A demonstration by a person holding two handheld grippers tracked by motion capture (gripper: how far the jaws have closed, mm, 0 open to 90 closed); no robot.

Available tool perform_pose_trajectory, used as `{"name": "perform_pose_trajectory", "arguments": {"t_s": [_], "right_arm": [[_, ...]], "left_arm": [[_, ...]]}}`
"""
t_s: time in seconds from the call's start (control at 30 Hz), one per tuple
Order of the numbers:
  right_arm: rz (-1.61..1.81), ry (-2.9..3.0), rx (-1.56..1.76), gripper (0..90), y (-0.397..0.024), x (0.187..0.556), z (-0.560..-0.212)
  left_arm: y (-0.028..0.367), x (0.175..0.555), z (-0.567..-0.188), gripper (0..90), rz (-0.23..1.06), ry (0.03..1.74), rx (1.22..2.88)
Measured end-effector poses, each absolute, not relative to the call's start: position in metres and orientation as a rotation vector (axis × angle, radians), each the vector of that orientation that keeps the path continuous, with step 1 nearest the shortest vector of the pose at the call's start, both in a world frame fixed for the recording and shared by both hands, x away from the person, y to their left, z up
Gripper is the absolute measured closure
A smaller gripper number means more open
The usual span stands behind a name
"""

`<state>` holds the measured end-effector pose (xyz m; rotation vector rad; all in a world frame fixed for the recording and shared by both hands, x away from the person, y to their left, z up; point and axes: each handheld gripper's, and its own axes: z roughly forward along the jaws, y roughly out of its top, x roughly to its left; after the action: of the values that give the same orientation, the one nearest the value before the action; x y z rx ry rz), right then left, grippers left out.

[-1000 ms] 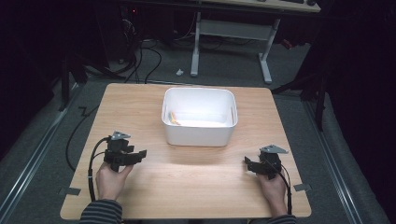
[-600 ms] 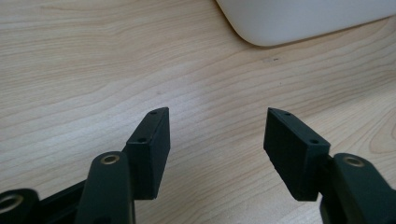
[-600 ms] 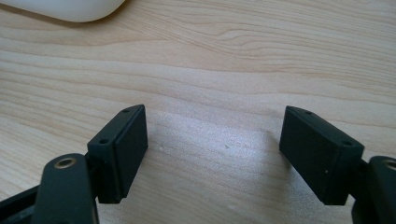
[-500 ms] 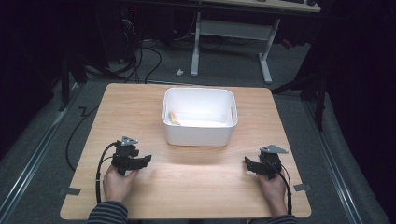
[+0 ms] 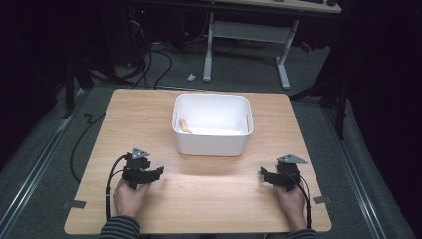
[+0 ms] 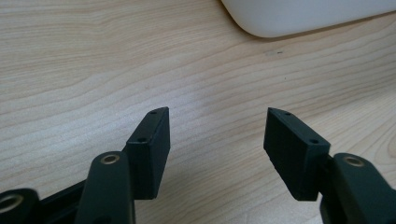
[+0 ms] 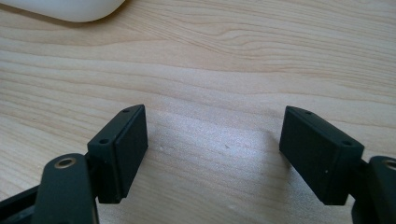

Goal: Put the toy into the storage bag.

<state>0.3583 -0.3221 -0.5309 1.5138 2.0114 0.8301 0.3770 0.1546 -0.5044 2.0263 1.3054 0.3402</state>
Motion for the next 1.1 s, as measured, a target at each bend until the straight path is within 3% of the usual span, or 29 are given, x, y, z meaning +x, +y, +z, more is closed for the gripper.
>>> {"name": "perform_pose_trajectory", "arguments": {"t_s": [0.73,1.1], "right_arm": [[0.830,2.011,1.514,23.6,-0.322,0.358,-0.531],[0.829,2.012,1.514,23.6,-0.322,0.358,-0.531]], "left_arm": [[0.148,0.379,-0.522,38.9,0.441,1.329,2.017],[0.146,0.375,-0.533,31.8,0.545,1.321,2.010]]}}
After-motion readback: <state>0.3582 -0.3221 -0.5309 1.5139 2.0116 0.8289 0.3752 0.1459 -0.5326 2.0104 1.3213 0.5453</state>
